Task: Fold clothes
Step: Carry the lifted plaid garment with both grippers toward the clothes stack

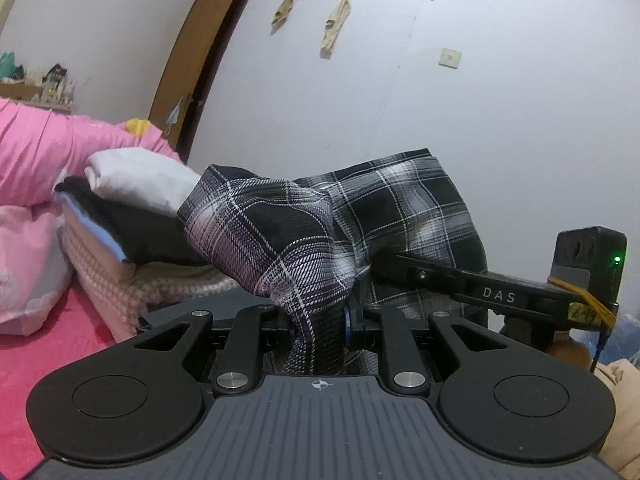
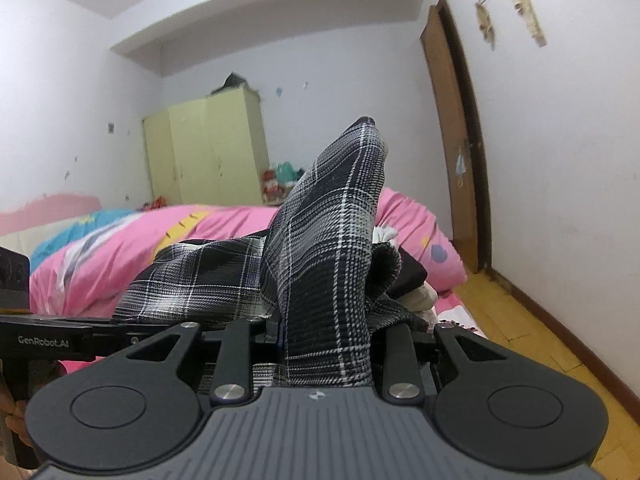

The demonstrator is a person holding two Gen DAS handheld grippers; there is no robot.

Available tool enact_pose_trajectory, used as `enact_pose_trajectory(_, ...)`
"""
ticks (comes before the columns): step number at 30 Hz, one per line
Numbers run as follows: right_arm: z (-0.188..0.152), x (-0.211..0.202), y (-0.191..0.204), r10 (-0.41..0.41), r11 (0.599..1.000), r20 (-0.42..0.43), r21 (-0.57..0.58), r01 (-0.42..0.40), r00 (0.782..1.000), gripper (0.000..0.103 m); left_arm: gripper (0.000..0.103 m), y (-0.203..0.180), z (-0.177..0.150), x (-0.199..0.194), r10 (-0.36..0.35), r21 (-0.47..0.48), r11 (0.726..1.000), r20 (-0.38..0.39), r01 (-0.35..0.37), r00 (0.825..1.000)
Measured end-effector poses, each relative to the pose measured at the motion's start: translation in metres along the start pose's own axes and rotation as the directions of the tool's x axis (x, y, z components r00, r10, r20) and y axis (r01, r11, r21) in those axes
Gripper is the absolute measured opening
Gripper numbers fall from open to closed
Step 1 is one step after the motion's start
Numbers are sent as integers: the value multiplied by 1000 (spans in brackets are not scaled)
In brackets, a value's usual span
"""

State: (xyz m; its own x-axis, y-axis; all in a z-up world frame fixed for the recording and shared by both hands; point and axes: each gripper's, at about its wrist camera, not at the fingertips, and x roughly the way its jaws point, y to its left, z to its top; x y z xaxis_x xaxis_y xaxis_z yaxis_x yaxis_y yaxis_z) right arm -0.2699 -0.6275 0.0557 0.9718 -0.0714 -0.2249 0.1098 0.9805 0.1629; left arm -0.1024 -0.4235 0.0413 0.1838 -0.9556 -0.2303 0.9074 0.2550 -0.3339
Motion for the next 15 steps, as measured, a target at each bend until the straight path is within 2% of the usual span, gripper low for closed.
enact_pose_trajectory(11, -1, 73, -27, 26, 999, -180, -15, -29, 983, 30, 18, 51, -3, 43, 24, -135, 990, -87, -36, 996)
enact_pose_trajectory(15, -6, 100, -40, 28, 1000, -242, 17, -24, 970, 31, 21, 79, -7, 59, 17, -250, 967, -140, -52, 990)
